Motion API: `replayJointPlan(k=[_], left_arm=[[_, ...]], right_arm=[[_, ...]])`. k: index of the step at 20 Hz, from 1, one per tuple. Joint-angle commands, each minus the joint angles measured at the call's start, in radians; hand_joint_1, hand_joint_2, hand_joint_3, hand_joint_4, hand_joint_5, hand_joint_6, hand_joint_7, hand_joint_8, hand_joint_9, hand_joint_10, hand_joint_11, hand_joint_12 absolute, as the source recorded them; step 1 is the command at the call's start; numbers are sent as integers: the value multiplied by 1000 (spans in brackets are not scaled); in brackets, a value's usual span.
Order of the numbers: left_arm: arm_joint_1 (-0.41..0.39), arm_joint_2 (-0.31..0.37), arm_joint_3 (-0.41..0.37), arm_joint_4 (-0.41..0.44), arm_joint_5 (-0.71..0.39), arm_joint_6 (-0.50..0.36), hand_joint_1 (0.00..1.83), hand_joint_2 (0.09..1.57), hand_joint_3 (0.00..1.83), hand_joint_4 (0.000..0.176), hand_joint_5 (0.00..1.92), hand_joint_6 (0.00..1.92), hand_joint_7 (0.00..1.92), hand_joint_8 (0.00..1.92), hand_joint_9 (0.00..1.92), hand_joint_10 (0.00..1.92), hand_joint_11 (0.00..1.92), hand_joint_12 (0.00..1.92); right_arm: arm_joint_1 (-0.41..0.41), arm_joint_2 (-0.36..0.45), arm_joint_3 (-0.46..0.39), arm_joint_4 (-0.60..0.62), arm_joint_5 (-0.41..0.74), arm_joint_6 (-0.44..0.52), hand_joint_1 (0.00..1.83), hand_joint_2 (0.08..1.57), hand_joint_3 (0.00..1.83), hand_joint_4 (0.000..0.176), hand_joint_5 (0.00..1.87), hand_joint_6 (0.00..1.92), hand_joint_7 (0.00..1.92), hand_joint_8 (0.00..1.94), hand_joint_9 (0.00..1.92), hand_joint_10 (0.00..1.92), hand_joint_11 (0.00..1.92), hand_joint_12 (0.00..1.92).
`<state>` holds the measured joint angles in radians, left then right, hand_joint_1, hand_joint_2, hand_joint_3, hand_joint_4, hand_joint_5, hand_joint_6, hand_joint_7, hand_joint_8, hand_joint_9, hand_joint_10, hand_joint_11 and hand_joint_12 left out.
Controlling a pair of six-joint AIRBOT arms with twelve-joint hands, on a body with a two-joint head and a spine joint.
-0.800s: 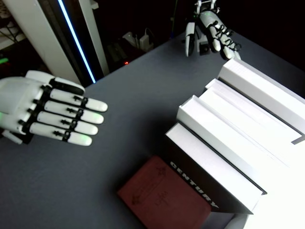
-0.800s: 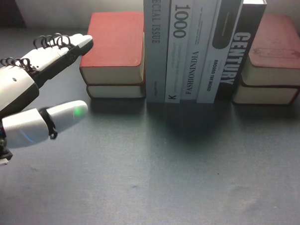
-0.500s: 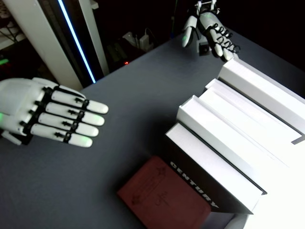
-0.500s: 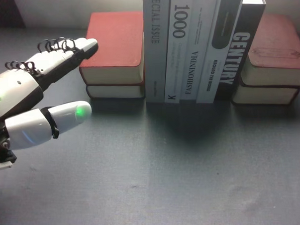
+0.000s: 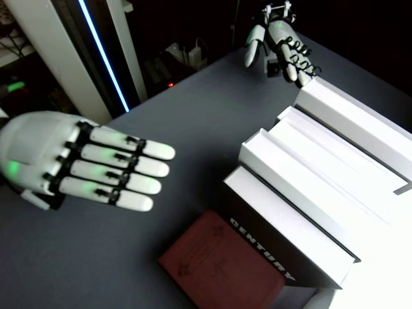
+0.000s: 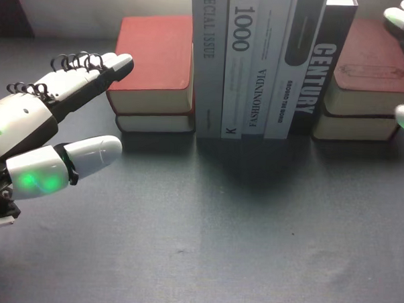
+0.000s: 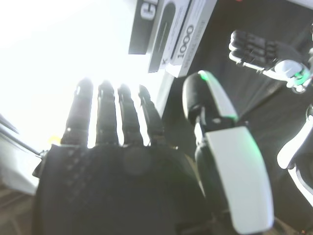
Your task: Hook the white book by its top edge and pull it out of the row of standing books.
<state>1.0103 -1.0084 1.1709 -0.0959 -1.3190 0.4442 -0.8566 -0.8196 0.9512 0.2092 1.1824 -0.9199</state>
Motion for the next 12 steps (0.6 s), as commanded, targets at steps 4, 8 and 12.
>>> replayJointPlan(k=[4,8,12], left_arm=[[-10,-1,9,-13,-124,-12,96,1356,0,110,0,0,0,0,0,0,0,0],[-10,-2,13,-14,-124,-12,116,1348,0,120,0,0,0,0,0,0,0,0],[-10,-8,18,-14,-121,-13,145,1348,0,134,0,0,0,0,0,0,0,0]], right_arm=[[122,-54,65,6,43,-4,320,1418,8,0,57,13,0,0,0,0,0,0],[228,-95,105,0,-31,-43,361,1429,2,0,130,45,0,0,0,0,0,0],[302,-128,136,-5,-101,-77,421,1422,0,0,212,83,0,0,0,0,0,0]])
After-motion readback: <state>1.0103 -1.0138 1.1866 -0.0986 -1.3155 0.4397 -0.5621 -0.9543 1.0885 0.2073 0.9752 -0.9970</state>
